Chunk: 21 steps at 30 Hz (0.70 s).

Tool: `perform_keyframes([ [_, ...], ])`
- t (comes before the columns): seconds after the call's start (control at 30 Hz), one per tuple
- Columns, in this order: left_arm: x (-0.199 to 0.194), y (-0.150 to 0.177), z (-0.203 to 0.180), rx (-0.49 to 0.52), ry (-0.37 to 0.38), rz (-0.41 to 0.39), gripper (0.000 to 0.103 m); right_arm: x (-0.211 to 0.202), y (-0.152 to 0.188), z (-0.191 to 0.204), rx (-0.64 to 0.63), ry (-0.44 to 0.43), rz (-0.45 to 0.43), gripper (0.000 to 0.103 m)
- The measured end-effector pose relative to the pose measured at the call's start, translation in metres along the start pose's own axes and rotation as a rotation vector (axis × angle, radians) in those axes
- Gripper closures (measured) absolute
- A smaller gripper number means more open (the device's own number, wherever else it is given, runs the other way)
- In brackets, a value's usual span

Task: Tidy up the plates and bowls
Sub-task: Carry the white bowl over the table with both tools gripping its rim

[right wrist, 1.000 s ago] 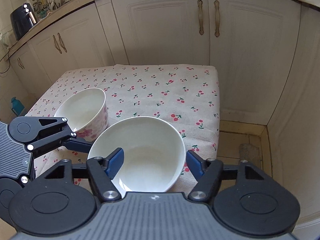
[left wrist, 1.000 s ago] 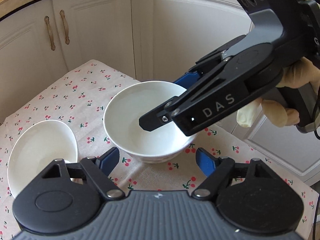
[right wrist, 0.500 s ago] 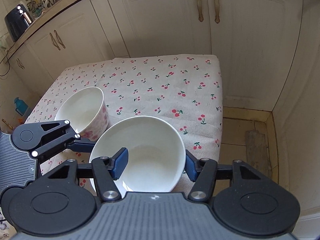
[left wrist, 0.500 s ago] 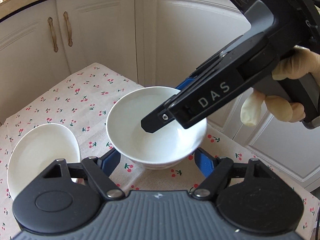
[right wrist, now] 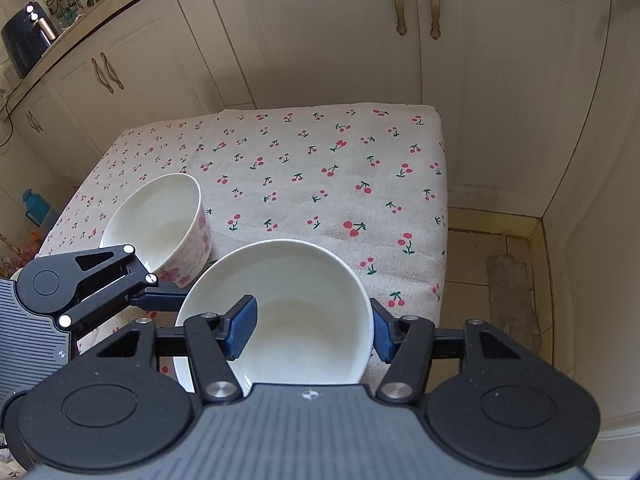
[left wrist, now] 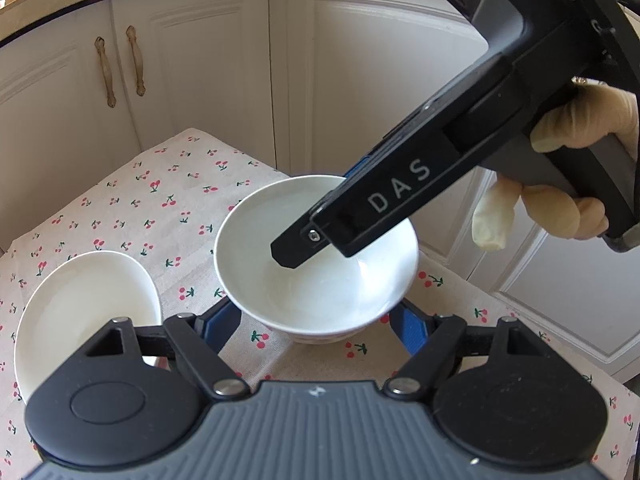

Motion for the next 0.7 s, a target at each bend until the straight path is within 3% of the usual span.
perform_keyframes([
  [0.37,-0.008,0.003,-0.004,0.011,0.007,0.019,0.022,-0.009,0.005,0.01,-0.002,0.004,0.0,0.039],
  [0.7,-0.042,0.012,-0.015,0.035,0.023,0.042,0.022,-0.032,0.019,0.037,-0.022,-0.009,-0.001,0.039],
])
Point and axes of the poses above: each gripper's, at about its wrist camera, not at the fingertips, and x roughly the way its jaws point, z to its left, y to its underside, the point moved 5 cm from there along x, roughly the way its jaws point, and after that the axes turned 3 degrees about y, right-handed, at the moved point
